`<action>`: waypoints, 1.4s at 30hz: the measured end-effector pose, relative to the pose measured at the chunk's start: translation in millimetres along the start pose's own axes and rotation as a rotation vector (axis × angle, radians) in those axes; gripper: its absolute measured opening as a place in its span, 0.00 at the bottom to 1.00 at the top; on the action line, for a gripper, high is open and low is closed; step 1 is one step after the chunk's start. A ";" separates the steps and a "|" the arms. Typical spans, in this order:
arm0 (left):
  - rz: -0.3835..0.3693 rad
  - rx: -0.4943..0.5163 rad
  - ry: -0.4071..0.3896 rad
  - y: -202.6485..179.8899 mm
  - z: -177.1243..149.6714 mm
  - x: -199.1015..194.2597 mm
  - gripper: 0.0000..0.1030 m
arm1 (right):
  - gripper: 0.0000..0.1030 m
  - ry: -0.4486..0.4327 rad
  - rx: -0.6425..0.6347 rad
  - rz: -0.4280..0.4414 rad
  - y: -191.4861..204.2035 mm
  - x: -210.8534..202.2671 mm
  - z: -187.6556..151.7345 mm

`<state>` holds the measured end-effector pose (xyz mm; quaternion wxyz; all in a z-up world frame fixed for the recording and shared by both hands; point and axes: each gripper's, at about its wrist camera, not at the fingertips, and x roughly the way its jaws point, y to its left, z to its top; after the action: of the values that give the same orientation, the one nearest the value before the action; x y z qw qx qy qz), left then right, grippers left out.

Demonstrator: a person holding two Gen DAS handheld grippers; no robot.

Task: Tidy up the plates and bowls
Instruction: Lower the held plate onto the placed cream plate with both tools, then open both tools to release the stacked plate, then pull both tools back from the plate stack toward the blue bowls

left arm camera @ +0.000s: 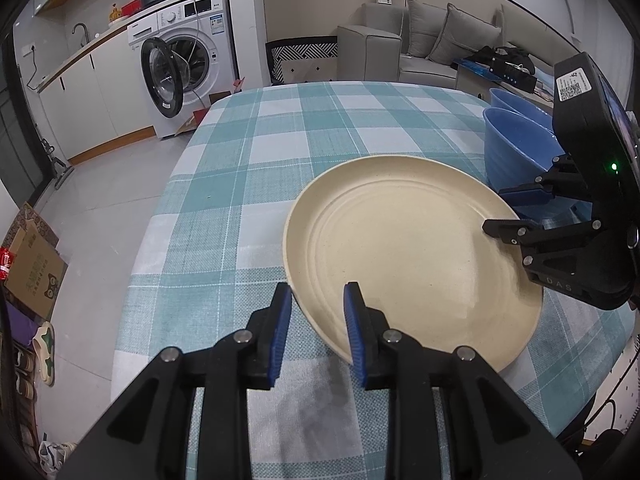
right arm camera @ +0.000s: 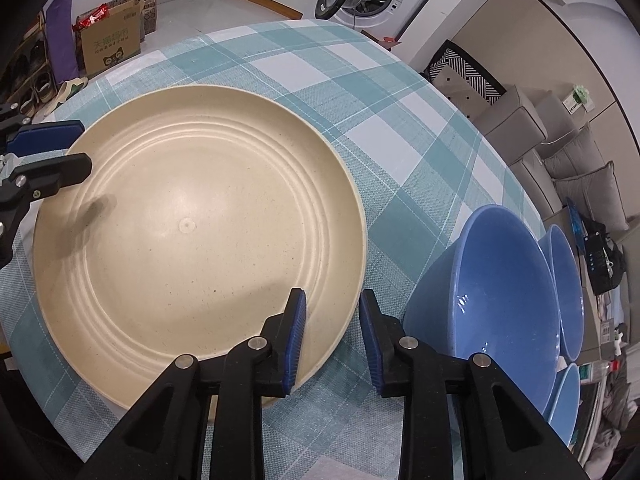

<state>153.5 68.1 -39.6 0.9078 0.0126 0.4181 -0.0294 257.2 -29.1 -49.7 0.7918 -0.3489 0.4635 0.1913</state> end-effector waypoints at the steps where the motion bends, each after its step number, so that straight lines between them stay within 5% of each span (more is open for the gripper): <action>1: -0.004 -0.004 0.000 0.4 0.3 -0.1 0.25 | 0.30 -0.001 0.002 0.004 0.0 -0.3 -0.1; 6: -0.014 -0.011 -0.008 1.9 2.2 -2.9 0.28 | 0.42 -0.016 0.019 0.045 -2.5 -2.7 0.9; 9: -0.020 -0.011 -0.026 1.7 3.9 -7.7 0.45 | 0.49 -0.031 0.027 0.056 -3.6 -6.3 1.1; 21: -0.014 0.020 -0.055 -6.0 16.5 -14.1 0.52 | 0.79 -0.139 0.115 0.115 -18.1 -39.6 -2.6; 28: -0.015 0.040 -0.067 -14.5 24.4 -15.7 0.56 | 0.90 -0.177 0.180 0.152 -32.2 -55.6 -9.1; 32: -0.018 0.037 -0.084 -18.6 29.9 -19.0 0.75 | 0.94 -0.202 0.222 0.149 -43.6 -67.1 -15.6; 36: -0.037 0.043 -0.105 -24.9 37.1 -23.5 0.76 | 0.96 -0.234 0.262 0.164 -56.6 -82.6 -23.0; 42: -0.067 0.075 -0.144 -43.1 51.3 -32.5 0.90 | 0.99 -0.280 0.342 0.174 -83.7 -106.9 -38.4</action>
<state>168.6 24.0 18.5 0.9329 0.0307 0.3506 -0.0761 233.4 -112.2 61.8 0.8764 -0.1384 0.4033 0.2239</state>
